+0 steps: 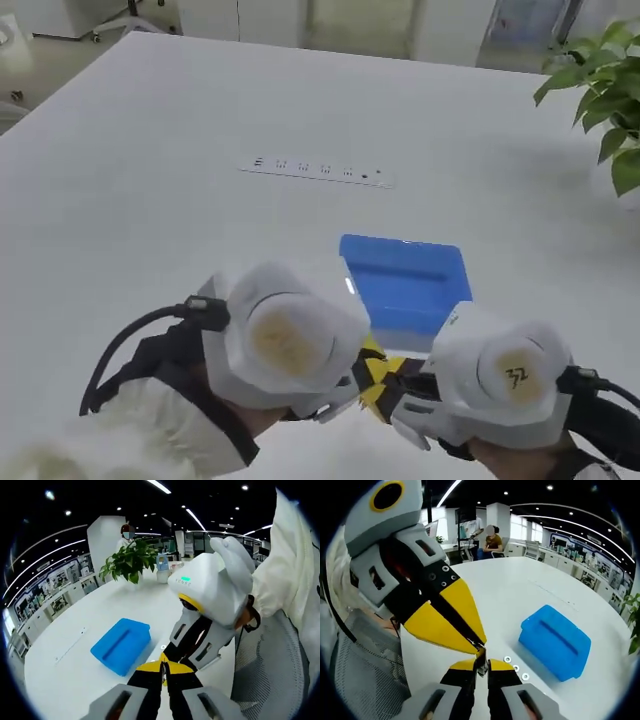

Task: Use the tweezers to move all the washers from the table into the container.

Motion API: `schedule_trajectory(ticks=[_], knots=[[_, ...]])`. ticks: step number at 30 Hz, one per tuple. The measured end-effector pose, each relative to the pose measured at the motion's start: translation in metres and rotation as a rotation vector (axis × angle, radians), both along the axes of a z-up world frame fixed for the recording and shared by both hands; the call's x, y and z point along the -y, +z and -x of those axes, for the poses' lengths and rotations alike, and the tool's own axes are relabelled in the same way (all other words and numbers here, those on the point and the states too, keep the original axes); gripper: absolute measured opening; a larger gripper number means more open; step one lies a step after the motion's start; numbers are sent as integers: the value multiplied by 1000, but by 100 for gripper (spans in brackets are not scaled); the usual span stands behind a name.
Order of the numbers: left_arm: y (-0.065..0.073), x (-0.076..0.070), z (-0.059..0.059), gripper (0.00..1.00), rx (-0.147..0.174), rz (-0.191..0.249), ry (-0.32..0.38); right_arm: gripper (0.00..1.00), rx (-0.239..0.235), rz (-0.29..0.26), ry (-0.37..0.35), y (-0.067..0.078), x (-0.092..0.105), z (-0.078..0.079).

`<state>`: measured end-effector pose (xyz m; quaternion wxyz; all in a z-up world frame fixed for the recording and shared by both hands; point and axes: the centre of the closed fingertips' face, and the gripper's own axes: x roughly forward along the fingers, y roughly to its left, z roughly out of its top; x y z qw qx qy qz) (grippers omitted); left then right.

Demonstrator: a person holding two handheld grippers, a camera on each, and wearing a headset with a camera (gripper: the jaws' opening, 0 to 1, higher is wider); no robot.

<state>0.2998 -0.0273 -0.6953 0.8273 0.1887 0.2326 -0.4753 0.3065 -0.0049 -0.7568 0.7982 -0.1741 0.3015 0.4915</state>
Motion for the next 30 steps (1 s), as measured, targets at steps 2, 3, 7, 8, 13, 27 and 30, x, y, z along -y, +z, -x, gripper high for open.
schedule_trajectory(ticks=[2, 3, 7, 8, 13, 27, 30], knots=[[-1, -4, -1, 9, -31, 31, 50, 4, 1, -4, -8, 1, 2, -2], [-1, -5, -2, 15, -30, 43, 67, 4, 0, -7, -12, 1, 3, -3], [-6, -17, 0, 30, -71, 98, 159, 4, -7, -23, -27, 5, 6, -13], [-9, -19, 1, 35, -82, 105, 174, 4, -8, -28, -28, 6, 6, -15], [-26, -32, 10, 59, -129, 91, 245, 4, -3, -37, -42, 7, 6, -31], [-47, -41, 14, 69, -182, 71, 313, 4, -37, -39, -90, -11, 0, -61], [-48, -41, 15, 68, -186, 71, 313, 5, -51, -39, -88, -13, -1, -62]])
